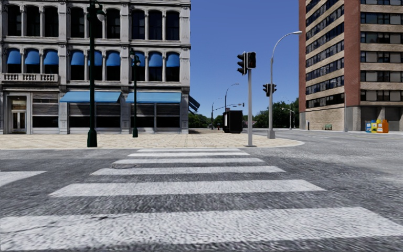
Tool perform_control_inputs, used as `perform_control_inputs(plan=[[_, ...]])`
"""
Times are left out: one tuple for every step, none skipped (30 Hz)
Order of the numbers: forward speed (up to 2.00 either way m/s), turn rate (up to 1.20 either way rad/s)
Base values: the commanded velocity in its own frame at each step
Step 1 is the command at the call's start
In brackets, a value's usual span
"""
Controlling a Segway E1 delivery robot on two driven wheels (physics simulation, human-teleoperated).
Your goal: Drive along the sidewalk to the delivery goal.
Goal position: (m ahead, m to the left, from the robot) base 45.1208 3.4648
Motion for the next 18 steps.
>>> perform_control_inputs(plan=[[2.00,0.00],[2.00,0.00],[2.00,0.00],[2.00,0.00],[2.00,0.00],[2.00,0.00],[2.00,0.00],[2.00,0.00],[2.00,0.00],[2.00,0.00],[2.00,0.00],[2.00,0.00],[2.00,0.00],[2.00,0.00],[2.00,0.00],[2.00,0.00],[2.00,0.00],[2.00,0.00]])
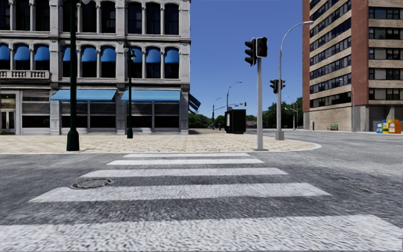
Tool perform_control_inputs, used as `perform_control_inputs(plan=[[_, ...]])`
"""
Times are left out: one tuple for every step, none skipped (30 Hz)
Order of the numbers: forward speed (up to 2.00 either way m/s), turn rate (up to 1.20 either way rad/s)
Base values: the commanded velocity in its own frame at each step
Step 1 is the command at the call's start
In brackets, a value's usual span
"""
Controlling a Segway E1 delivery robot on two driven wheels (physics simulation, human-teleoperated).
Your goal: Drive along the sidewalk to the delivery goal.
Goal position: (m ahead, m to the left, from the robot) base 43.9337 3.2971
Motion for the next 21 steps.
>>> perform_control_inputs(plan=[[2.00,0.00],[2.00,0.00],[2.00,0.00],[2.00,0.00],[2.00,0.00],[2.00,0.00],[2.00,0.00],[2.00,0.00],[2.00,0.00],[2.00,0.00],[2.00,0.00],[2.00,0.00],[2.00,0.00],[2.00,0.00],[2.00,0.00],[2.00,0.00],[2.00,0.00],[2.00,0.00],[2.00,0.00],[2.00,0.00],[2.00,0.00]])
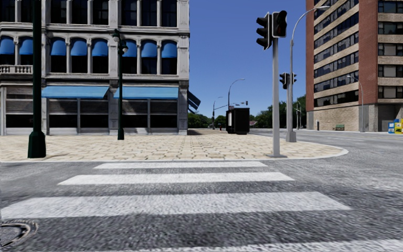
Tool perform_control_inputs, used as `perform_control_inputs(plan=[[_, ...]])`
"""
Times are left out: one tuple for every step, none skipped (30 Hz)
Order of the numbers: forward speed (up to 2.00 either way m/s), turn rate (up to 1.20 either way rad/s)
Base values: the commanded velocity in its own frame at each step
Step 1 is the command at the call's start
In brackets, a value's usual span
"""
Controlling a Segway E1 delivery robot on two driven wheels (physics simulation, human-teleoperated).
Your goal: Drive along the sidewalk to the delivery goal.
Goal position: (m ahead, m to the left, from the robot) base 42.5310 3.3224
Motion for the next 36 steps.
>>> perform_control_inputs(plan=[[2.00,0.00],[2.00,0.00],[2.00,0.00],[2.00,0.00],[2.00,0.00],[2.00,0.00],[2.00,0.00],[2.00,0.00],[2.00,0.00],[2.00,0.00],[2.00,0.00],[2.00,0.00],[2.00,0.00],[2.00,0.00],[2.00,0.00],[2.00,0.00],[2.00,0.00],[2.00,0.00],[2.00,0.00],[2.00,0.00],[2.00,0.00],[2.00,0.00],[2.00,0.00],[2.00,0.00],[2.00,0.00],[2.00,0.00],[2.00,0.00],[2.00,0.00],[2.00,0.00],[2.00,0.00],[2.00,0.00],[2.00,0.00],[2.00,0.00],[2.00,0.00],[2.00,0.00],[2.00,0.00]])
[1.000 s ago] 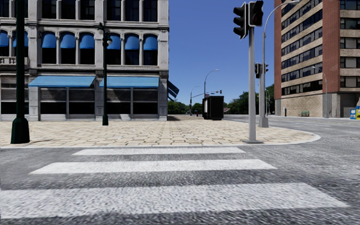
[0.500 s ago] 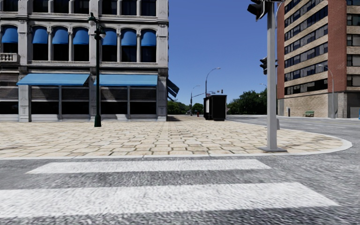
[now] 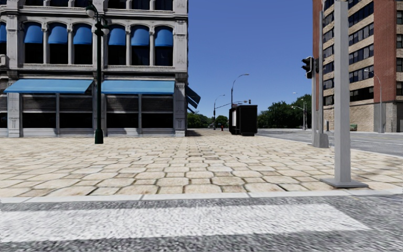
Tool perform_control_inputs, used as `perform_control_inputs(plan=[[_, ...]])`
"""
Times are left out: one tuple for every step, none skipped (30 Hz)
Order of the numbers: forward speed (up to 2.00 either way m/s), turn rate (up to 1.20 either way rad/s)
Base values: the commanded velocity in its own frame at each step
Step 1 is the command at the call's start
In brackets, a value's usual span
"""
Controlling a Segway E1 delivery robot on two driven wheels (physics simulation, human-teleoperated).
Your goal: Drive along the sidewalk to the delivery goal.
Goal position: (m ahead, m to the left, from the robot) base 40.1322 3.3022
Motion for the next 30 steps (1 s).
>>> perform_control_inputs(plan=[[2.00,0.00],[2.00,0.00],[2.00,0.00],[2.00,0.00],[2.00,0.00],[2.00,0.00],[2.00,0.00],[2.00,0.00],[2.00,0.00],[2.00,0.00],[2.00,0.00],[2.00,0.00],[2.00,0.00],[2.00,0.00],[2.00,0.00],[2.00,0.00],[2.00,0.00],[2.00,0.00],[2.00,0.00],[2.00,0.00],[2.00,0.00],[2.00,0.00],[2.00,0.00],[2.00,0.00],[2.00,0.00],[2.00,0.00],[2.00,0.00],[2.00,0.00],[2.00,0.00],[2.00,0.00]])
